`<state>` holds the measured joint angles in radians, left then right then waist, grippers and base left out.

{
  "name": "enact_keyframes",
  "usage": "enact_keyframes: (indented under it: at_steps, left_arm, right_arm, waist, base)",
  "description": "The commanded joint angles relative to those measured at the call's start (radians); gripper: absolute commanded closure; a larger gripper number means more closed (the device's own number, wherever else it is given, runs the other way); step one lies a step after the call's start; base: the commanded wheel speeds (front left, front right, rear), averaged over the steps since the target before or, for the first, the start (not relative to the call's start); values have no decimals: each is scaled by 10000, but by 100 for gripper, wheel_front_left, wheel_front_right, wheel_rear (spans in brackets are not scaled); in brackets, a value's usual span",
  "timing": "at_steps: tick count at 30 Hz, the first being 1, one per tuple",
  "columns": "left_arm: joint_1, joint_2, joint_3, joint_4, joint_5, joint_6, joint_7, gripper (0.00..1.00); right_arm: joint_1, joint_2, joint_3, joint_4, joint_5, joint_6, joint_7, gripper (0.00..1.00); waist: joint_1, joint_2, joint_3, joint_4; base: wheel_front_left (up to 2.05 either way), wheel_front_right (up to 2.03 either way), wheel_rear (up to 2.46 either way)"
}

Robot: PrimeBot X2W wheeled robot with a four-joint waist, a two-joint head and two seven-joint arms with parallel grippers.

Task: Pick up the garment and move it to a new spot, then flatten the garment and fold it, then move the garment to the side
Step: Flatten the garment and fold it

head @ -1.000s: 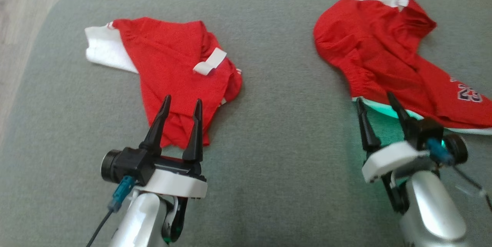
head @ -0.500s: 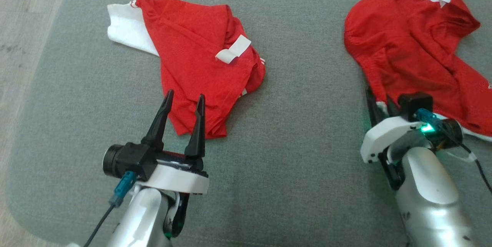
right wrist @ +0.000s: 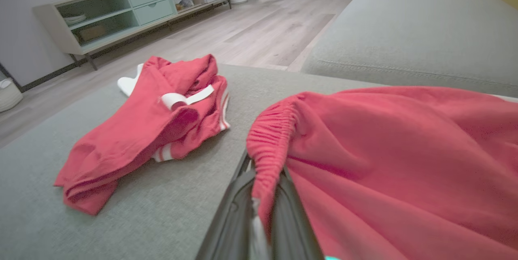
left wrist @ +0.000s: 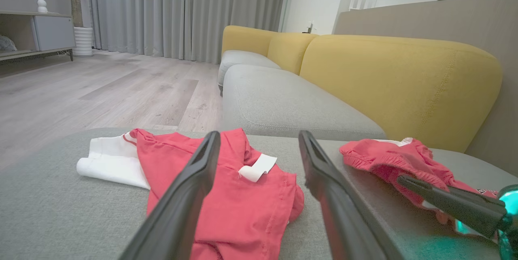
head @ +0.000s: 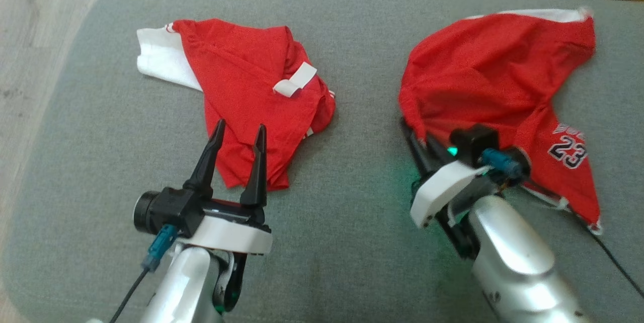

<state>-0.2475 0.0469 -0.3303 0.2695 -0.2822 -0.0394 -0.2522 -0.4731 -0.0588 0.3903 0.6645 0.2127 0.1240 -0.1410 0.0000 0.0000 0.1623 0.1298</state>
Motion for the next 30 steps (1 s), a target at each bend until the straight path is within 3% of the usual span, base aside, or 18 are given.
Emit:
enact_keyframes:
  at_steps: [1,2,3,10,17,24,30]
  left_arm:
    - [-162,33,318,-288,24,27,-95,0]
    - [-142,33,318,-289,22,30,-95,0]
    - [-120,33,314,-287,20,32,-95,0]
    - [75,33,378,-273,87,25,-95,0]
    - [249,33,480,-365,93,24,-95,0]
    - [337,33,399,-475,47,42,-95,0]
    - [228,33,262,-489,34,13,-95,0]
  right_arm:
    - [129,85,443,-423,146,67,142,100]
    - [180,85,512,-438,64,67,208,73]
    - [237,85,523,-427,-38,67,257,0]
    - [580,85,184,-703,-206,67,138,0]
    - [1220,85,-1083,-1227,-1019,67,-363,0]
    - [2424,85,-3124,-2132,-1885,67,-814,0]
    - [2537,85,-3404,-2299,-2170,67,-825,0]
  waist:
    - [0,0,-144,-19]
    - [0,0,-178,-20]
    - [0,0,-218,-16]
    - [0,0,-492,-202]
    - [0,0,-764,-597]
    - [0,0,-791,-969]
    - [0,0,-539,-1003]
  base:
    - [0,0,0]
    - [0,0,0]
    - [0,0,0]
    - [0,0,0]
    - [0,0,0]
    - [0,0,0]
    - [0,0,0]
